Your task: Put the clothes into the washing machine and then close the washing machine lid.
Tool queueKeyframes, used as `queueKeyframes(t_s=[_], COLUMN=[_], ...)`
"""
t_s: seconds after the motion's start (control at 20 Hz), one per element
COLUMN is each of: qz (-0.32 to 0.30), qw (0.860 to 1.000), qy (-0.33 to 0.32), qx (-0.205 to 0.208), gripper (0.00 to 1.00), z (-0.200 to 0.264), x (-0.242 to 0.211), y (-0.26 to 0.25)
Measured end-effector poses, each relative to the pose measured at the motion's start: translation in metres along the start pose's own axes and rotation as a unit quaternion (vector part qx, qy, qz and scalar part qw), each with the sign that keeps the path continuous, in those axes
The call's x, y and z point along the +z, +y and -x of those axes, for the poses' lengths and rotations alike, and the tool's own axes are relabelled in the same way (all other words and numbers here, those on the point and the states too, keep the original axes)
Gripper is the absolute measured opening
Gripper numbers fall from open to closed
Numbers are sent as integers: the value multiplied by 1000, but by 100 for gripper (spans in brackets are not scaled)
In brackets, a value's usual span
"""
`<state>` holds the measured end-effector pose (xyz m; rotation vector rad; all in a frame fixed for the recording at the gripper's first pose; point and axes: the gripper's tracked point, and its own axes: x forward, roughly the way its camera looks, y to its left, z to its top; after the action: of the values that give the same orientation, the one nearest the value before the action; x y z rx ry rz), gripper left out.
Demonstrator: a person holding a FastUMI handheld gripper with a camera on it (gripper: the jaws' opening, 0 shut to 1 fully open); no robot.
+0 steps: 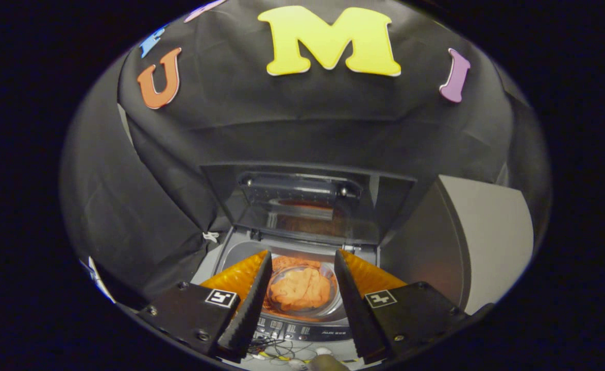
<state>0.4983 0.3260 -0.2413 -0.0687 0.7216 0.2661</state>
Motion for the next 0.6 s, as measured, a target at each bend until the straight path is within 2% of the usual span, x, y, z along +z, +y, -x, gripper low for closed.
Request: queueKeyframes(t_s=[0.6], qz=[0], qw=[997], qy=[-72], qx=[10], gripper=[77], z=[20], x=[100], y=[23])
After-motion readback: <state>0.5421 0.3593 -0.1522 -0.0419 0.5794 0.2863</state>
